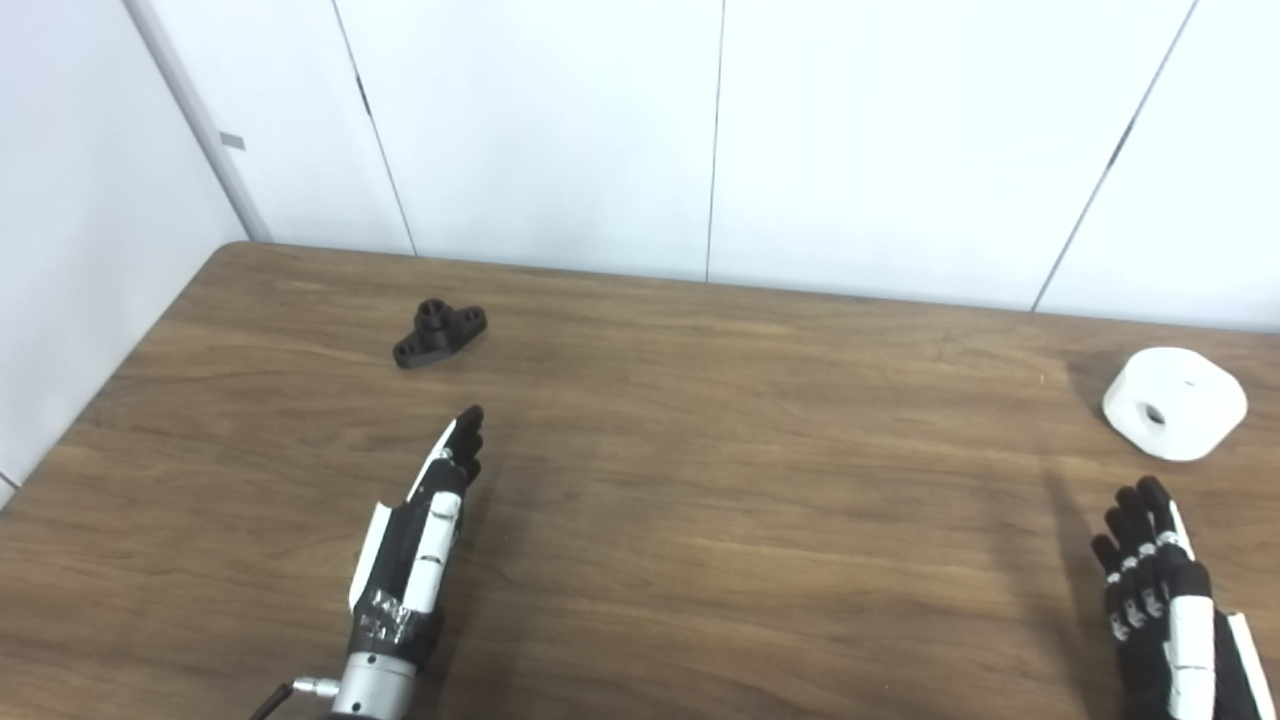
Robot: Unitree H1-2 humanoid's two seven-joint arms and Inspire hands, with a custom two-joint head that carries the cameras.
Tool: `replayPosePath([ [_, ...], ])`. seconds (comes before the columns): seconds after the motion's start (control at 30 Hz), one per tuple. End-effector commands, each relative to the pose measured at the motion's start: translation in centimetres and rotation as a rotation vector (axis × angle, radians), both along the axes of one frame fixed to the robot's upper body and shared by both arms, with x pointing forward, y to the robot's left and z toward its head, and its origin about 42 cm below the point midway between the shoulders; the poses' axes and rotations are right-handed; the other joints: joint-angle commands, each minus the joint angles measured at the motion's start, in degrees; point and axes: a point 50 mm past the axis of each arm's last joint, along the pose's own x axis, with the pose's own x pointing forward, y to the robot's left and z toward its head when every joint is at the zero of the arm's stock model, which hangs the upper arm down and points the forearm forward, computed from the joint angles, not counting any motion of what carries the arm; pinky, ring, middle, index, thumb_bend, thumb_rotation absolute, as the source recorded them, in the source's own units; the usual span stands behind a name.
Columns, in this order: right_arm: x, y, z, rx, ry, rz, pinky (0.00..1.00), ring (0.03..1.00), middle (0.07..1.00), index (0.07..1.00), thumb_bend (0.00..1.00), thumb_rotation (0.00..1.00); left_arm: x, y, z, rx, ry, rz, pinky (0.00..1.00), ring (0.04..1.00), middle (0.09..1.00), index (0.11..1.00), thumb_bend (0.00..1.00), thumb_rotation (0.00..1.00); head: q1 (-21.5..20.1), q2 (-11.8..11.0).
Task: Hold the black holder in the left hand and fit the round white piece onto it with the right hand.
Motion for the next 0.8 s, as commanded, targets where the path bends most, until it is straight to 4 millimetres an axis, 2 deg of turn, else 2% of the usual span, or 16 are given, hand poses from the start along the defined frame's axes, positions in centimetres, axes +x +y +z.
replayPosePath([
  [0.0, -1.9, -0.8, -1.0, -0.030, 0.014, 0.000, 1.00, 1.000, 0.991, 0.969, 0.55, 0.91, -2.3, 0.1, -1.1, -0.002, 0.032, 0.018, 1.00, 0.995, 0.990, 0.972, 0.52, 0.88, 0.08, -0.15],
  [0.13, -1.7, -0.9, -1.4, -0.027, 0.008, -0.007, 1.00, 0.999, 0.981, 0.961, 0.56, 0.87, -2.3, 0.0, -1.5, 0.003, 0.030, 0.025, 1.00, 0.991, 0.985, 0.966, 0.58, 0.88, 0.25, -1.20],
  [0.27, -1.6, -0.9, -1.6, -0.024, 0.004, -0.001, 1.00, 1.000, 0.981, 0.961, 0.55, 0.86, -2.1, -0.2, -1.6, -0.005, 0.036, 0.029, 1.00, 0.996, 0.985, 0.965, 0.56, 0.85, 0.34, -2.21],
  [0.43, -1.5, -1.1, -1.8, -0.025, 0.007, 0.000, 1.00, 0.997, 0.975, 0.953, 0.57, 0.86, -2.2, -0.4, -1.5, 0.016, 0.041, 0.035, 1.00, 0.996, 0.986, 0.979, 0.53, 0.82, -0.28, -2.10],
  [0.5, -1.4, -1.2, -1.8, -0.025, 0.004, -0.005, 1.00, 0.997, 0.975, 0.951, 0.58, 0.86, -2.2, -0.5, -1.5, 0.041, 0.047, 0.045, 1.00, 0.994, 0.982, 0.976, 0.50, 0.76, -0.51, -1.97],
  [0.57, -1.4, -1.2, -1.8, -0.027, -0.003, -0.009, 1.00, 0.993, 0.974, 0.949, 0.58, 0.86, -2.2, -0.6, -1.4, 0.063, 0.050, 0.051, 1.00, 0.993, 0.980, 0.973, 0.47, 0.63, -0.73, -1.96],
  [0.63, -1.4, -1.3, -1.9, -0.026, -0.004, -0.011, 1.00, 0.993, 0.972, 0.949, 0.57, 0.86, -2.3, -0.7, -1.3, 0.108, 0.053, 0.059, 1.00, 0.992, 0.977, 0.972, 0.46, 0.56, -1.07, -1.77],
  [0.77, -1.3, -1.4, -1.9, -0.020, 0.004, -0.014, 1.00, 1.000, 0.975, 0.954, 0.55, 0.86, -2.1, -1.0, -0.1, 0.183, 0.058, 0.110, 0.99, 0.968, 0.948, 0.949, 0.57, 0.51, -1.49, -1.65],
])
